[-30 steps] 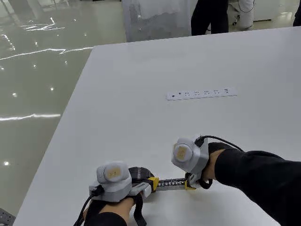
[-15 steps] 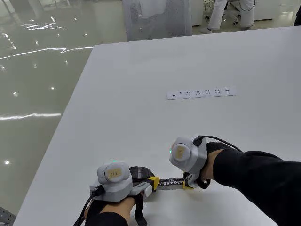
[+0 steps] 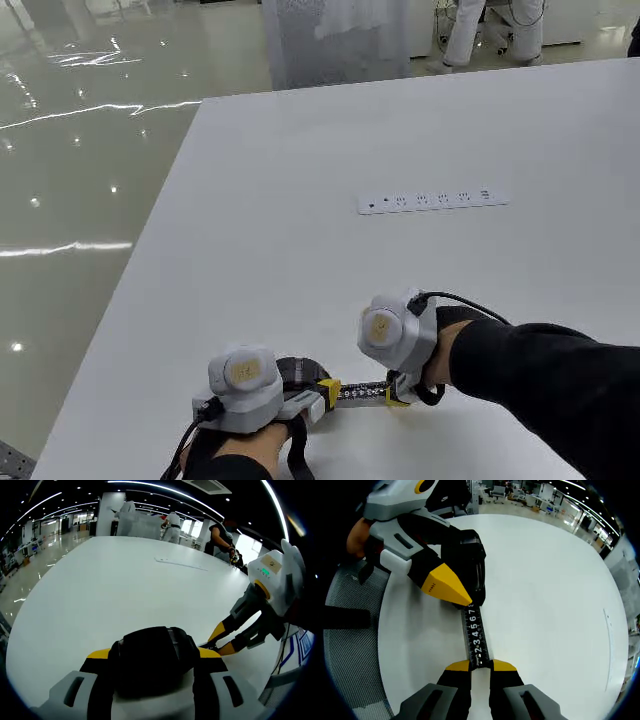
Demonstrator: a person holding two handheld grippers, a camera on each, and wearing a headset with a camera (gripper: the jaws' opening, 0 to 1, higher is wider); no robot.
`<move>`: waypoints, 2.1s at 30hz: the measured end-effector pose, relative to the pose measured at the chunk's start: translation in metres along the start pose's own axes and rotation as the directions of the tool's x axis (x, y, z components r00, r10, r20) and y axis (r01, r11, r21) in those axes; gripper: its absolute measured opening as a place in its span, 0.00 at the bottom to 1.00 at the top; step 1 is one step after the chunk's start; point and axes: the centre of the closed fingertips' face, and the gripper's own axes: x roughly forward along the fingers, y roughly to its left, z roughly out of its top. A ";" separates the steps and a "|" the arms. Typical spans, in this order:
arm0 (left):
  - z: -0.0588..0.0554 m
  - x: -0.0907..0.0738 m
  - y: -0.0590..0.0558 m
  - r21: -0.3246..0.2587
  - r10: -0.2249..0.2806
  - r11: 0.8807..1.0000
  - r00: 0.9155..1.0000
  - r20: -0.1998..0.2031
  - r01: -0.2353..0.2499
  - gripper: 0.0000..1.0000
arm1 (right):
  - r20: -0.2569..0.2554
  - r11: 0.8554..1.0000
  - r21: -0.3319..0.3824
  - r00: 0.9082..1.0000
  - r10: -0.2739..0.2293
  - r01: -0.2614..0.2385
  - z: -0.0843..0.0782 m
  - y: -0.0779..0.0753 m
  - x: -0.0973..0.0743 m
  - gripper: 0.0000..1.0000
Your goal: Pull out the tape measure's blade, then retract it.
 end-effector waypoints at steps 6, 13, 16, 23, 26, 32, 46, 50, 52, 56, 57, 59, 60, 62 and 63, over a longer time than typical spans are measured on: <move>0.000 0.000 0.000 -0.002 -0.002 1.000 1.000 0.001 0.002 0.59 | 0.004 1.000 -0.003 1.000 0.000 0.000 0.002 0.001 0.001 0.08; -0.001 0.000 -0.001 -0.004 -0.004 1.000 1.000 -0.001 0.004 0.59 | 0.003 1.000 -0.008 1.000 0.002 -0.002 0.005 0.002 0.002 0.08; -0.001 0.000 0.000 -0.005 -0.005 1.000 1.000 -0.003 0.005 0.59 | 0.006 1.000 -0.005 1.000 0.002 -0.002 0.006 0.002 0.002 0.08; -0.001 0.001 0.000 -0.007 -0.007 1.000 1.000 -0.002 0.007 0.59 | 0.001 1.000 -0.009 1.000 -0.004 0.004 0.010 0.003 0.004 0.08; -0.001 0.000 0.000 -0.009 -0.008 1.000 1.000 -0.002 0.008 0.59 | 0.004 1.000 -0.009 1.000 -0.004 0.004 0.011 0.004 0.005 0.08; -0.001 0.000 0.000 -0.010 -0.010 1.000 1.000 -0.001 0.010 0.59 | 0.012 1.000 -0.008 1.000 -0.004 0.004 0.015 0.004 0.006 0.08; -0.001 0.001 0.000 -0.012 -0.012 1.000 1.000 -0.002 0.012 0.59 | 0.028 1.000 -0.006 1.000 -0.005 0.005 0.023 0.005 0.008 0.08; -0.001 0.001 0.000 -0.014 -0.012 1.000 1.000 -0.001 0.012 0.59 | 0.036 1.000 -0.004 0.999 -0.006 0.006 0.026 0.005 0.009 0.08; -0.001 0.000 0.000 -0.014 -0.013 1.000 1.000 -0.002 0.013 0.59 | 0.039 1.000 -0.004 0.999 -0.006 0.007 0.027 0.005 0.009 0.08; -0.001 0.000 0.000 -0.016 -0.013 1.000 1.000 -0.002 0.013 0.59 | 0.045 1.000 -0.003 0.999 -0.006 0.007 0.029 0.006 0.010 0.08; -0.001 0.000 0.000 -0.016 -0.014 1.000 1.000 -0.002 0.014 0.59 | 0.046 1.000 -0.003 0.999 -0.007 0.007 0.029 0.006 0.010 0.08; -0.001 0.000 0.000 -0.018 -0.015 1.000 1.000 -0.002 0.015 0.59 | 0.048 1.000 -0.002 0.999 -0.006 0.006 0.030 0.006 0.010 0.08; -0.001 0.000 0.000 -0.020 -0.016 1.000 1.000 -0.001 0.016 0.59 | 0.050 1.000 0.000 0.999 -0.006 0.006 0.031 0.006 0.010 0.08; -0.001 0.000 0.000 -0.029 -0.022 0.999 1.000 0.004 0.022 0.59 | 0.056 1.000 0.000 0.998 -0.003 0.003 0.031 0.006 0.010 0.08; -0.001 0.000 0.001 -0.030 -0.023 0.999 1.000 0.004 0.023 0.59 | 0.061 1.000 -0.002 0.998 -0.001 0.001 0.032 0.006 0.010 0.08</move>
